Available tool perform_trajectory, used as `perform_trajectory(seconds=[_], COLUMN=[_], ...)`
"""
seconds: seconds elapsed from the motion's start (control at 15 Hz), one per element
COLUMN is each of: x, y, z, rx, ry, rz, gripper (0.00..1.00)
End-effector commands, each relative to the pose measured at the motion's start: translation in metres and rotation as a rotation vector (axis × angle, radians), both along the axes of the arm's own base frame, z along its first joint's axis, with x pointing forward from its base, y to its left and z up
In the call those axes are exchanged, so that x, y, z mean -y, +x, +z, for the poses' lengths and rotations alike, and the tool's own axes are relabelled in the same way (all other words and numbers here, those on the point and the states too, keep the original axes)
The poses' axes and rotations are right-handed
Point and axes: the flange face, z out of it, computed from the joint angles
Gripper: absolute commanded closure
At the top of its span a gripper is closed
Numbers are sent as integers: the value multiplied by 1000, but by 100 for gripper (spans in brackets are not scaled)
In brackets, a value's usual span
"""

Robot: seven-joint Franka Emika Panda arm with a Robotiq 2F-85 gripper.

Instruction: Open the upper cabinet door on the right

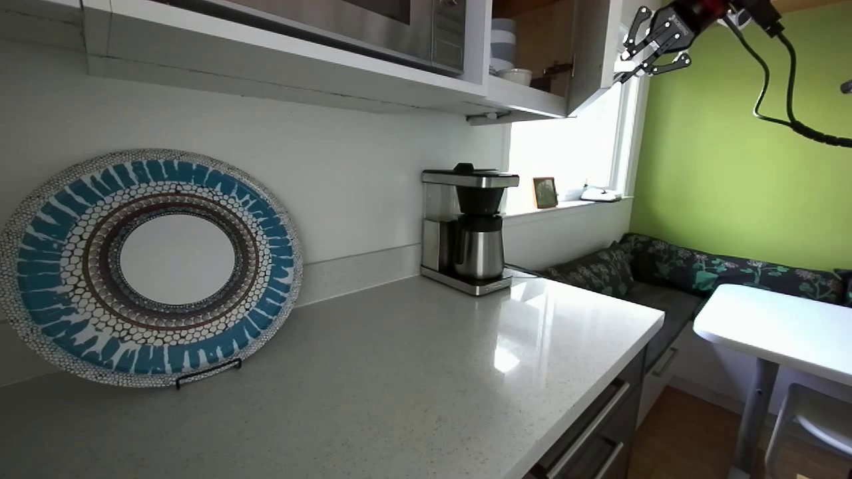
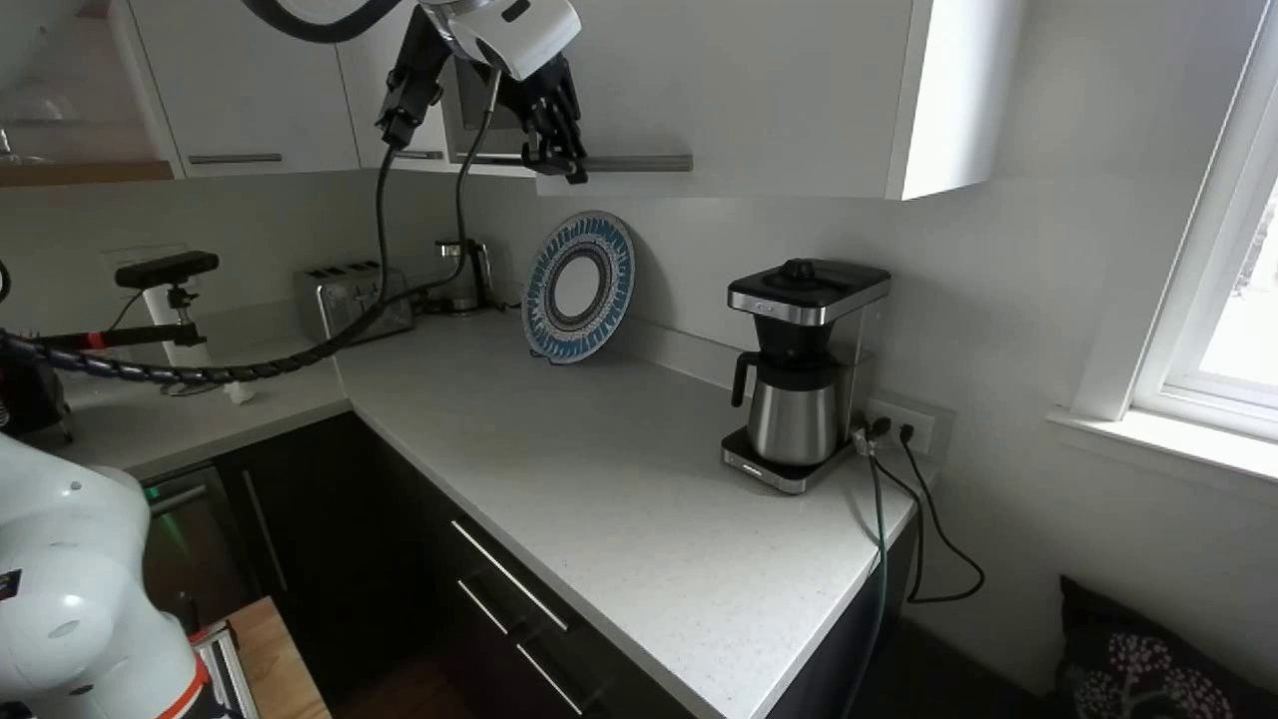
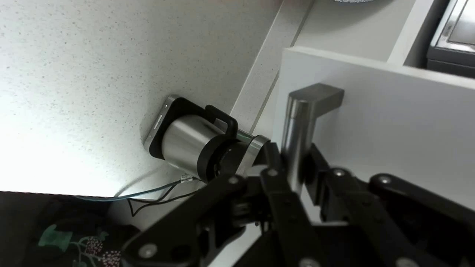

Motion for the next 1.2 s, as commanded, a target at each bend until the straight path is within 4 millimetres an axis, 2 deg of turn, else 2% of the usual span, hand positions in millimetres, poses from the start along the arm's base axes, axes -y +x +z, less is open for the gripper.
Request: perform_trajectory(seconds=[0.0,0.6,1.13], x=[52,130,162], y=[-15,-44,-47], z=[-7,-13,-10], rx=[-7,7,42], ry=[-64,-137,-150], rz=[25,147,245], gripper=[95,95,95])
